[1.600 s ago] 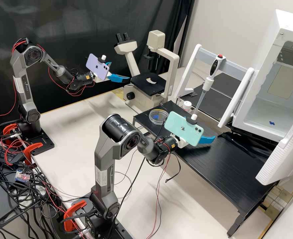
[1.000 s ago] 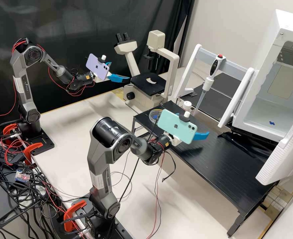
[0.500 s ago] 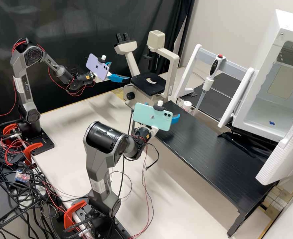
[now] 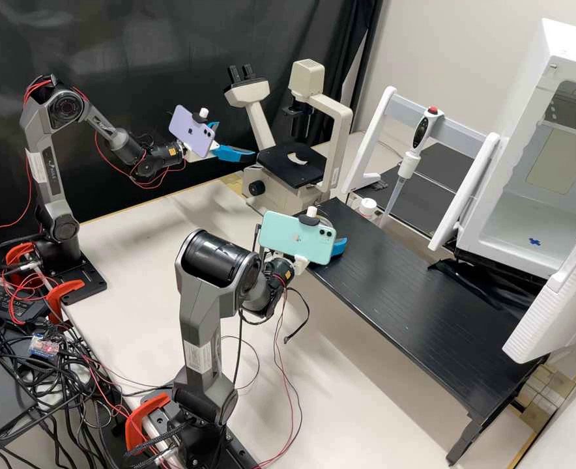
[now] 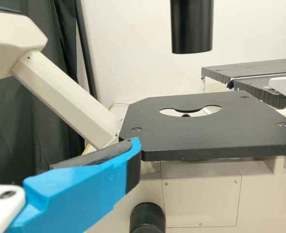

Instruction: Move the petri dish to the incubator

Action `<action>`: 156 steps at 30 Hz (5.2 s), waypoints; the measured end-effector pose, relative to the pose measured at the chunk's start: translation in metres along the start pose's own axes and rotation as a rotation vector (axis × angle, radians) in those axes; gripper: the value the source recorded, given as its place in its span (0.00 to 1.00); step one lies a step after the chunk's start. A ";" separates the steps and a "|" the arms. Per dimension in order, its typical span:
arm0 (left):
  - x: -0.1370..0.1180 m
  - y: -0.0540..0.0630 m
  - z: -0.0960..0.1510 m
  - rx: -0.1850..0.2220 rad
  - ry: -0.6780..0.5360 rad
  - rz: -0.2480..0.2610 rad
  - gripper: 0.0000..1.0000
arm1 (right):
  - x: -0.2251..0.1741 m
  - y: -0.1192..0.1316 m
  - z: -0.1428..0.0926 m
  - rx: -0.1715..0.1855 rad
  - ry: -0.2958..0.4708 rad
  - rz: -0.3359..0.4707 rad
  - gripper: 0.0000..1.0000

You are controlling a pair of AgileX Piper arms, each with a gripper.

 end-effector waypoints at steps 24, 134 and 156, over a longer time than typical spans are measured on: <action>0.000 0.000 0.000 0.000 0.000 0.000 1.00 | 0.001 0.001 0.004 -0.013 0.018 -0.014 0.00; 0.000 0.000 0.000 0.000 0.000 0.000 1.00 | 0.180 0.299 0.191 0.008 -0.419 0.395 0.00; 0.000 0.000 0.000 0.000 0.000 0.000 1.00 | 0.176 0.288 0.198 0.058 -0.413 0.390 1.00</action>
